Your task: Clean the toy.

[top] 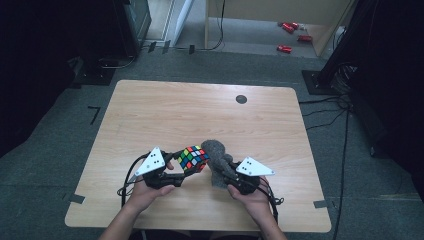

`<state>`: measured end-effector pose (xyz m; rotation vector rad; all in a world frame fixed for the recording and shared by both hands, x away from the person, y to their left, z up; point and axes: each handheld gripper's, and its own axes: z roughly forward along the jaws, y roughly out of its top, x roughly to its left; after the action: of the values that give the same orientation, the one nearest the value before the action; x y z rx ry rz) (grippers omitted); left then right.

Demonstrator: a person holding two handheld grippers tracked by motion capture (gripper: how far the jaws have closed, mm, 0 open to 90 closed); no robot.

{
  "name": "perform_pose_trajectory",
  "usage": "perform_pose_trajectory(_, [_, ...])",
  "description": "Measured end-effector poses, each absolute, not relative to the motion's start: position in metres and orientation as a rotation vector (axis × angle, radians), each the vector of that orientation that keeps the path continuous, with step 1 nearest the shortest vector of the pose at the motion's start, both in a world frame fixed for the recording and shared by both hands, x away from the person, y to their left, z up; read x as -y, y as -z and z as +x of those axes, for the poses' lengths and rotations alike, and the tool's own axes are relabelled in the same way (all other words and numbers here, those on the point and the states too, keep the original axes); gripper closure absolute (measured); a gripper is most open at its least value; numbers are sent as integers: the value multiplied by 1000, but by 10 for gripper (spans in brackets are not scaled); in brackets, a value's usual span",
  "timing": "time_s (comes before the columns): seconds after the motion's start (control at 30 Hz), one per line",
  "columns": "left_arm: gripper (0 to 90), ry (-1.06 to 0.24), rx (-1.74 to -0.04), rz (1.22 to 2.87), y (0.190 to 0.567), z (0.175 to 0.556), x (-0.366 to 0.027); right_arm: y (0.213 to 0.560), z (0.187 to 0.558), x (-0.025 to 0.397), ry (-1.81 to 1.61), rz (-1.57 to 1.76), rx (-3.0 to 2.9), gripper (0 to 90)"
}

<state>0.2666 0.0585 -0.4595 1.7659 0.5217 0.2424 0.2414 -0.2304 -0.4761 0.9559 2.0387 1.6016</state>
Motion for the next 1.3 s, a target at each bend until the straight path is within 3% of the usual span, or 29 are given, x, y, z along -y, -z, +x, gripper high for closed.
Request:
perform_pose_trajectory(0.4, [349, -241, -548, 1715, 456, 269, -66, 488, 232, 199, -1573, 748, -2264, 720])
perform_pose_trajectory(0.7, [349, -252, -598, 1730, 458, 273, -68, 498, 257, 253, -1382, 1189, -2048, 684])
perform_pose_trajectory(0.77, [349, -253, -612, 1735, 459, 274, -67, 504, 260, 256, -1334, 1229, -2054, 622])
perform_pose_trajectory(0.87, [349, -247, -638, 1737, 460, 276, -67, 502, 261, 258, -1341, 1239, -1994, 414])
perform_pose_trajectory(0.93, [349, -243, -660, 1736, 460, 277, -67, 494, 257, 258, -1408, 1190, -1935, 327])
perform_pose_trajectory(1.3, [349, -162, -700, 1765, 458, 279, -60, 487, 239, 217, -1489, 771, -2021, 242])
